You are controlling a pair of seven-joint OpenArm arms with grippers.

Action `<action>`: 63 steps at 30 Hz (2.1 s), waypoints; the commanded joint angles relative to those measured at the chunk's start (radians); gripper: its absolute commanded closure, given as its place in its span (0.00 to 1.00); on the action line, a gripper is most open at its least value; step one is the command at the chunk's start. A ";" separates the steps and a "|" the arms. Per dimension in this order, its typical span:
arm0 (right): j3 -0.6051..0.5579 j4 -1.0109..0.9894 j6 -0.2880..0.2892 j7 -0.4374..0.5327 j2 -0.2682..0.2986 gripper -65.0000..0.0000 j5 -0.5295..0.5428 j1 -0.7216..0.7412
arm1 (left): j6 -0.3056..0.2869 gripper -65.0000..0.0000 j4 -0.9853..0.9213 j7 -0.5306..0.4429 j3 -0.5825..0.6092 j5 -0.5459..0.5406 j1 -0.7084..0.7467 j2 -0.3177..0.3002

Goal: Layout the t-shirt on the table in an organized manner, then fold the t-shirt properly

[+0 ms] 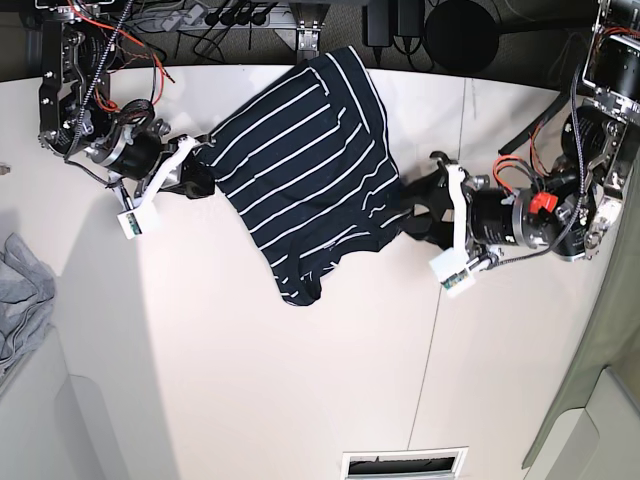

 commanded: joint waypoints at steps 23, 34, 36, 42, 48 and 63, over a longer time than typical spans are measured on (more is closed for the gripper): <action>-0.024 -0.103 0.024 -0.011 -0.011 1.00 0.097 -0.018 | 0.063 0.52 -0.323 -0.142 -0.006 0.321 -0.076 0.261; 0.011 -0.093 0.031 -0.008 -0.039 1.00 0.108 -0.053 | 0.060 0.52 -0.312 -0.093 -0.006 0.307 -0.120 0.245; 0.027 -0.088 0.031 -0.008 -0.039 1.00 0.109 -0.053 | 0.059 0.52 -0.280 -0.087 -0.006 0.263 -0.120 0.226; 0.063 -0.032 0.031 -0.028 -0.033 1.00 0.108 -0.053 | 0.052 0.52 -0.127 -0.046 -0.006 0.129 -0.117 0.116; 0.066 0.014 0.031 -0.045 0.032 1.00 0.109 -0.088 | 0.051 0.52 -0.021 -0.031 -0.006 0.086 -0.029 0.006; 0.066 0.219 0.032 -0.067 0.184 1.00 0.179 -0.455 | -0.006 0.52 0.274 -0.025 -0.247 0.077 0.582 -0.058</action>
